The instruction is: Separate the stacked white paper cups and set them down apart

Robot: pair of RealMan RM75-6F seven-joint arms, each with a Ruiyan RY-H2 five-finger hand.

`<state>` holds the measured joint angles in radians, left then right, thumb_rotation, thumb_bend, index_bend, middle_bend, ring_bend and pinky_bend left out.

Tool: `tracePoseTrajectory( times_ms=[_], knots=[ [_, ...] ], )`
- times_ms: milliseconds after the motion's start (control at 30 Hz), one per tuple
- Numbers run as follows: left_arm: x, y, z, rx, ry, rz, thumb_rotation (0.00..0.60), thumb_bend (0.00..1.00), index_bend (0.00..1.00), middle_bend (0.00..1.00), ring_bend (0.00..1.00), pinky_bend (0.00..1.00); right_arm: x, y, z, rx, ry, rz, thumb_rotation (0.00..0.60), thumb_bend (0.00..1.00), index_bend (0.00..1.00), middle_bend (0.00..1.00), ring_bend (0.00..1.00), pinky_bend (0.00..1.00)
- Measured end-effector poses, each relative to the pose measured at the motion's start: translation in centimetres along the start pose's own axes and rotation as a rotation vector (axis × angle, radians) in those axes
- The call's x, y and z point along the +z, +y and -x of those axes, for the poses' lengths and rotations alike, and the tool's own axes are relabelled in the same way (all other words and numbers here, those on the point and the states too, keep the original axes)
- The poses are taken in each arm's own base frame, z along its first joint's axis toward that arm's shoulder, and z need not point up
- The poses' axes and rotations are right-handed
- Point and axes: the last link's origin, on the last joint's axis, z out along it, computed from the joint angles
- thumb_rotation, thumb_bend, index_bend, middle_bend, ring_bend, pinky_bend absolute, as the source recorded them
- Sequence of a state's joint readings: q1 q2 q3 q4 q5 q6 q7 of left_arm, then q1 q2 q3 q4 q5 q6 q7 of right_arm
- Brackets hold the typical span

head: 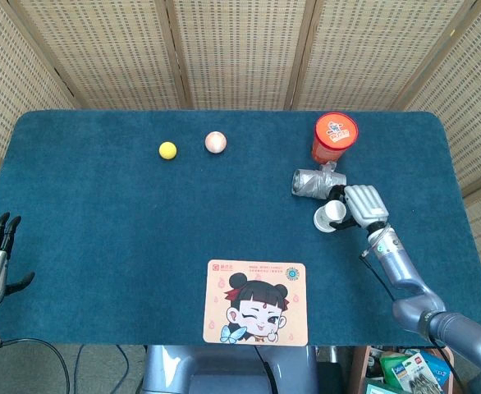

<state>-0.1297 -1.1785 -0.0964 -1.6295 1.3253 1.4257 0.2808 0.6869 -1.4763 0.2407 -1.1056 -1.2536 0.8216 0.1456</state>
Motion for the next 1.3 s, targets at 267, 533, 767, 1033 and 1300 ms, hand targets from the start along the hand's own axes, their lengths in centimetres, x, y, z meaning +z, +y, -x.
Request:
tracePoseTrajectory(
  times_ms=[267,533,767,1033,1300],
  knots=[
    [0.0,0.2,-0.1,-0.007,0.000,0.009,0.600,0.21,0.00,0.00,0.00,0.00,-0.9,-1.5,-0.8,0.098,0.018,-0.043,0.600,0.43,0.57,0.62,0.49,0.57],
    [0.2,0.5,-0.6,-0.035,0.019,0.043,0.600,0.21,0.00,0.00,0.00,0.00,-2.8,-7.2,-2.6,0.317,-0.010,-0.192,0.600,0.44,0.57,0.62,0.49,0.57],
    [1.0,0.9,-1.8,-0.022,0.056,0.102,0.600,0.21,0.00,0.00,0.00,0.00,-3.3,-13.0,-3.1,0.504,-0.067,-0.285,0.600,0.44,0.57,0.62,0.49,0.57],
    [2.6,2.2,-2.7,-0.021,0.090,0.171,0.600,0.21,0.00,0.00,0.00,0.00,-2.0,-17.6,-1.4,0.788,-0.170,-0.225,0.600,0.44,0.57,0.62,0.49,0.57],
    [4.8,5.3,-3.1,-0.027,0.125,0.314,0.600,0.21,0.00,0.00,0.00,0.00,-0.6,-21.2,0.4,1.043,-0.273,-0.079,0.600,0.45,0.57,0.62,0.49,0.57]
  ],
)
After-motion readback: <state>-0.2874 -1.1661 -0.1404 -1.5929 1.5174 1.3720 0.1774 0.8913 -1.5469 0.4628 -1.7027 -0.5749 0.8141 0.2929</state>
